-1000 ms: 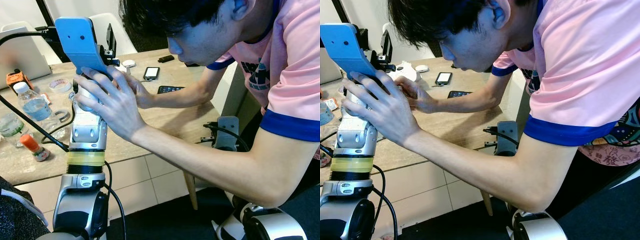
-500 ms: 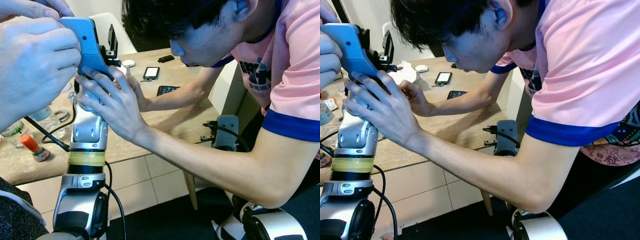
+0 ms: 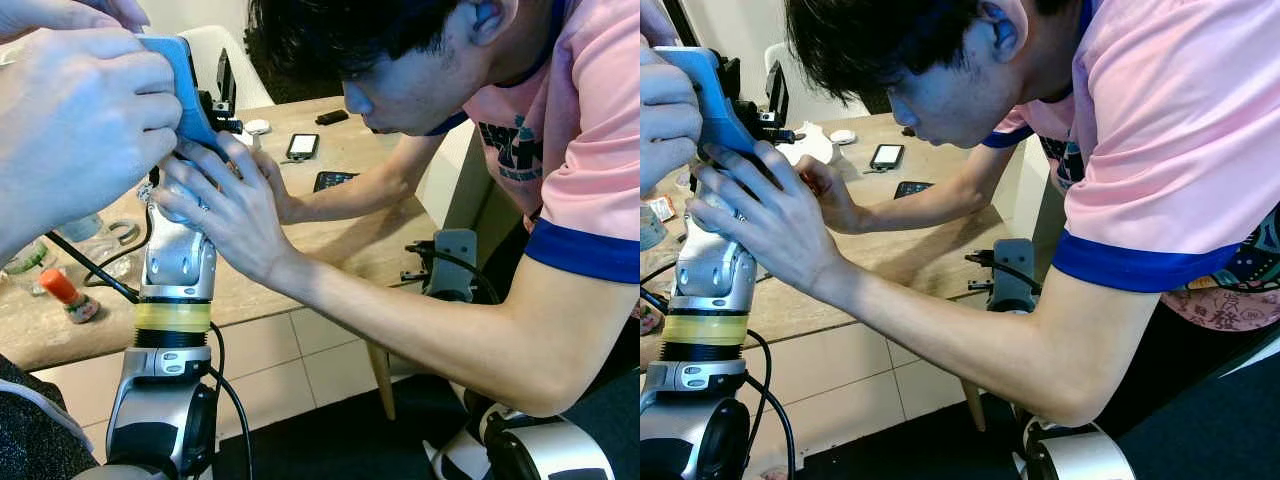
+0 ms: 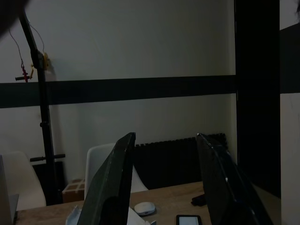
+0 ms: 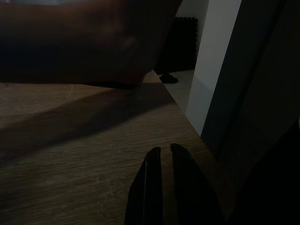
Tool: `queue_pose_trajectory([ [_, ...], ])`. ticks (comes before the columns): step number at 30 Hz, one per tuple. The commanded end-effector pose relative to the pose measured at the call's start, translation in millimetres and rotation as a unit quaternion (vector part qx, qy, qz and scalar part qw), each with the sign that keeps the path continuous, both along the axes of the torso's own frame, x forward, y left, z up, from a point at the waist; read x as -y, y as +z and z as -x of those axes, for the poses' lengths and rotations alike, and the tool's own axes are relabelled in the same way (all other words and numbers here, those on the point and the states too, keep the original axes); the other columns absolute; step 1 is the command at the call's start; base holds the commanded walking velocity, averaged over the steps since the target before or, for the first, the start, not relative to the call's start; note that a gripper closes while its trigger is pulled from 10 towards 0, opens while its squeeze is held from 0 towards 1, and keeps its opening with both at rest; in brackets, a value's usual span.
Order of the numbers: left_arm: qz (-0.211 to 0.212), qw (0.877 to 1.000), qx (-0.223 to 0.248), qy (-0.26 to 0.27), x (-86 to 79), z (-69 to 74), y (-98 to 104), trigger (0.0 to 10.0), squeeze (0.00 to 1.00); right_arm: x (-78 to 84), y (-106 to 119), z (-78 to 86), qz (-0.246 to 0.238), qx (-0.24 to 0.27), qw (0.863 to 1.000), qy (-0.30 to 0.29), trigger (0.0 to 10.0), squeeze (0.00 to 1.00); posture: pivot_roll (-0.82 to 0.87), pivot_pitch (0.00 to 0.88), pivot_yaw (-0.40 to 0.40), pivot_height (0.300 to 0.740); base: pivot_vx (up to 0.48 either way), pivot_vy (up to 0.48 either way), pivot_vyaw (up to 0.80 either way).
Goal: Restocking fridge
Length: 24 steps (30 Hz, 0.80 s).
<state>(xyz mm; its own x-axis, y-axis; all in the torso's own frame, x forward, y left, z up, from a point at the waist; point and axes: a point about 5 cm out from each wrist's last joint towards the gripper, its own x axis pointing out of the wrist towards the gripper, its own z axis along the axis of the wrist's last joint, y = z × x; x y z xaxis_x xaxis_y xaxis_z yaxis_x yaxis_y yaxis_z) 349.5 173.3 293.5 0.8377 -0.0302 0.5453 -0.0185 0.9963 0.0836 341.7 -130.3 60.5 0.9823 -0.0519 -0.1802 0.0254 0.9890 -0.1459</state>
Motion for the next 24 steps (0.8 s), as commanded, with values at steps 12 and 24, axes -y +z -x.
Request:
queue_pose_trajectory([
  [12, -0.009, 1.000, -0.005, 0.000, 0.0, 0.1, -0.9, 10.0, 0.00, -1.0, -3.2, 1.5, -0.003, -0.007, 1.000, -0.003, 10.0, 0.00, 0.06, 0.000, 0.048, 0.740, 0.000, 0.000, 0.00],
  [24, -0.009, 1.000, -0.005, 0.001, 0.1, 0.4, -1.1, 10.0, 0.00, -0.9, -3.7, 1.8, -0.002, -0.008, 1.000, -0.003, 10.0, 0.00, 0.06, 0.000, 0.047, 0.740, 0.000, 0.000, 0.00],
])
